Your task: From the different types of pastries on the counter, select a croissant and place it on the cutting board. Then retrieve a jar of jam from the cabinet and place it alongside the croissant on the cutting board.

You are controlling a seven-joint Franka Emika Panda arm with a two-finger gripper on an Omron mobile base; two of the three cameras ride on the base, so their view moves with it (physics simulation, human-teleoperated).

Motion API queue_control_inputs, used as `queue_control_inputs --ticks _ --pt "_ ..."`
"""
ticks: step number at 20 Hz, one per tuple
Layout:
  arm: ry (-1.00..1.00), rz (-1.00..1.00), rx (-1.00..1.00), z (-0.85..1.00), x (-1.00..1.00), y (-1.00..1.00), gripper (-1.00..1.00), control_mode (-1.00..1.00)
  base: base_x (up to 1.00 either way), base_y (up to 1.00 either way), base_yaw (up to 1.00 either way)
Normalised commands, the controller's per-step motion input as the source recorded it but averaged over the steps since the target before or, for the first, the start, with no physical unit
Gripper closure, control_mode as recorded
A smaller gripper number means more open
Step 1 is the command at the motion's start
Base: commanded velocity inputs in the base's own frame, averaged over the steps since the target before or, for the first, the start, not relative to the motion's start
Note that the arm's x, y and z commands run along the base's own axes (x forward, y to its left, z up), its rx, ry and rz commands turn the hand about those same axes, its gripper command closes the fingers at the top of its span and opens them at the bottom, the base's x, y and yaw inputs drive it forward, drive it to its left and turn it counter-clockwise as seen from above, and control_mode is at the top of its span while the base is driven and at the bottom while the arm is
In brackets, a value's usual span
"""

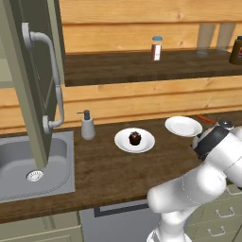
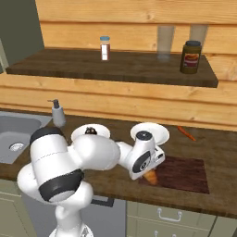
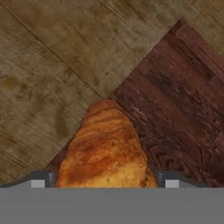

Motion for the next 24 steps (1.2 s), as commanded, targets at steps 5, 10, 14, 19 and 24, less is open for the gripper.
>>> queue_control_inputs --ticks 5,10,14,19,24 --pt "-0.05 0.01 0.01 0.25 0.11 -0.03 -1.00 -1.00 0.00 0.00 0.00" --pt "0.00 0.01 0.03 0.34 0.11 0.04 -1.00 -1.00 0.00 0.00 0.00" --pt "0.00 0.02 0.01 -0.02 0.32 0.09 -1.00 -1.00 0.00 0.00 0.00" --pt "0.00 0.00 0.04 0.71 -0.13 0.01 -1.00 -1.00 0.00 0.00 0.00" --pt "0.01 0.12 0.04 0.33 -0.69 0.32 -1.00 -1.00 0.00 0.00 0.00"
